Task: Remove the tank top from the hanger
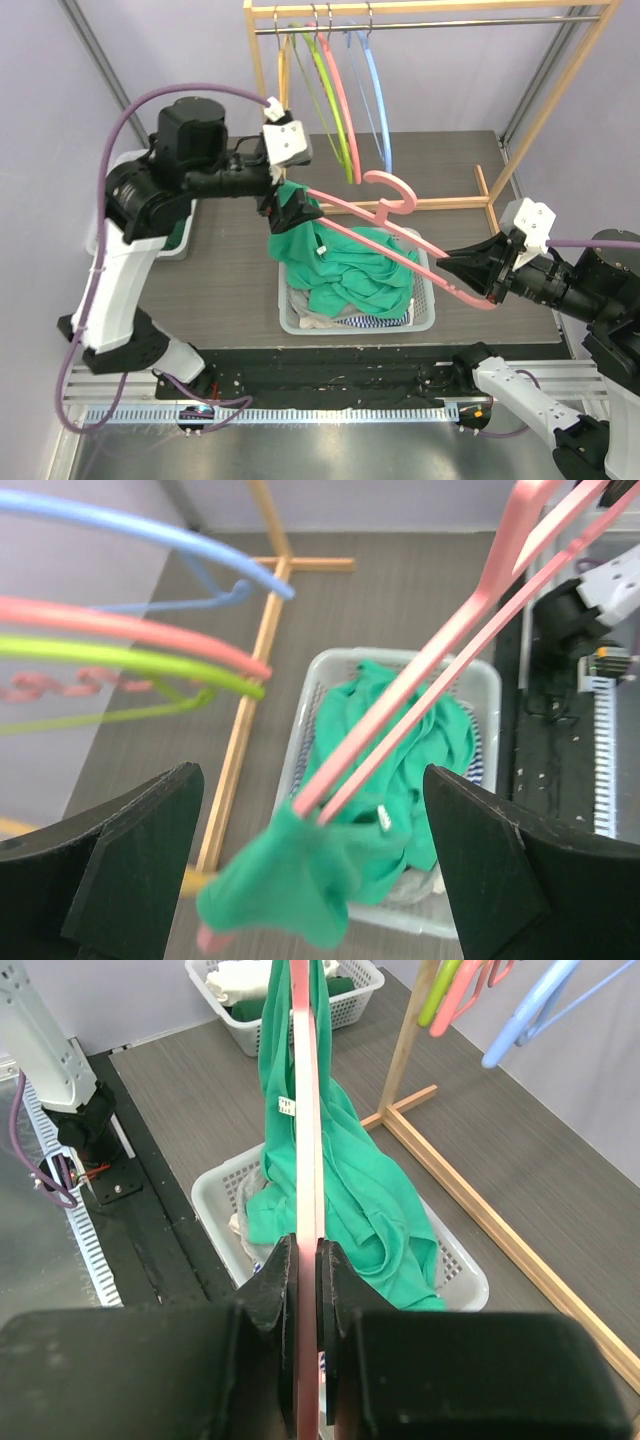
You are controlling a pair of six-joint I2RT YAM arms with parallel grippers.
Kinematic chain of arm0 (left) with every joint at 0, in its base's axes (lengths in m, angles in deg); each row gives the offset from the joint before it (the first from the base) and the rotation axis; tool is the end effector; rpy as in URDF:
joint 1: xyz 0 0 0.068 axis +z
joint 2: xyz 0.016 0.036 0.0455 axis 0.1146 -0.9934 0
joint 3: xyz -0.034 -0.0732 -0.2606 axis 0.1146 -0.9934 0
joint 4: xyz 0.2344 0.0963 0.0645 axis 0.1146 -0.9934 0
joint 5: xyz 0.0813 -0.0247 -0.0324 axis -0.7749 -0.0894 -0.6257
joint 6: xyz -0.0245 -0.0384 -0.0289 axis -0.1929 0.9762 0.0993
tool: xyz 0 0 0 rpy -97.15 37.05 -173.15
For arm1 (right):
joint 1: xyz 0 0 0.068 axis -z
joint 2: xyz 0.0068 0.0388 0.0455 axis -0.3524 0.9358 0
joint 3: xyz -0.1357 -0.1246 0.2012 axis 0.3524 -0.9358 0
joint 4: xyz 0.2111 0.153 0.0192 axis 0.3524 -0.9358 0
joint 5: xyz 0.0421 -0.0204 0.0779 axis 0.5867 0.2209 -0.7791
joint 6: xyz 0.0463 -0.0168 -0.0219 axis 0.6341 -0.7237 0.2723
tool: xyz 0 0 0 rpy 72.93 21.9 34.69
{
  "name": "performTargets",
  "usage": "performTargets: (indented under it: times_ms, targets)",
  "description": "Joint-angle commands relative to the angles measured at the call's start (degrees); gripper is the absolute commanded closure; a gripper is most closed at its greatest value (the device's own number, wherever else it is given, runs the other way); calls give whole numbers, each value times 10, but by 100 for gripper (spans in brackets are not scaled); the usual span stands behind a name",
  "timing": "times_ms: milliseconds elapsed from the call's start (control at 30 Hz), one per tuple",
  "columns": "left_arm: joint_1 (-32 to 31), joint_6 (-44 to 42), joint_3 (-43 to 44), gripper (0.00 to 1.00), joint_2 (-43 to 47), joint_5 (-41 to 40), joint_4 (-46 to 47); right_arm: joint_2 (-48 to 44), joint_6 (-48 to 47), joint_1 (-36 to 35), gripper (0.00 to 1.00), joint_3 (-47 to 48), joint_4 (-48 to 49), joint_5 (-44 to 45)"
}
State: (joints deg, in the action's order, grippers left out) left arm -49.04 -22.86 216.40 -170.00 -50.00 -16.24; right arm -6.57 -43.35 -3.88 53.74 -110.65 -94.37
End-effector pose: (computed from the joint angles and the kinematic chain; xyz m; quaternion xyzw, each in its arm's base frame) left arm 0.1603 -0.1727 0.5611 0.5524 0.5886 -0.3283 0.4906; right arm 0.0269 0.0318 0.5009 -0.3909 0.6584 0.2661 0.5855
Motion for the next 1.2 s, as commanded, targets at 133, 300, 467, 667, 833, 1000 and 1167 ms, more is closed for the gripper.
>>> performTargets:
  times_ms: [133, 300, 467, 667, 833, 1000, 1167]
  targets:
    - [-9, 25, -174, 5, 147, -293, 98, 11, -1, 3, 99, 17, 71, 1]
    - [4, 53, -218, 9, 183, -265, 94, 22, 1, 3, 99, 18, 95, -12]
    - [5, 62, -241, 13, 183, -263, 102, 33, 8, 3, 99, 22, 105, -38]
    - [4, 75, -214, 19, 154, -257, 106, 20, 22, 3, 99, 2, 124, -50]
    - [4, 83, -199, 33, 140, -246, 106, 13, 28, 3, 99, -11, 130, -56]
    - [4, 82, -179, 60, 128, -247, 107, 6, 33, 3, 99, -21, 130, -61]
    - [4, 82, -164, 98, 124, -246, 104, -3, 34, 3, 99, -29, 127, -52]
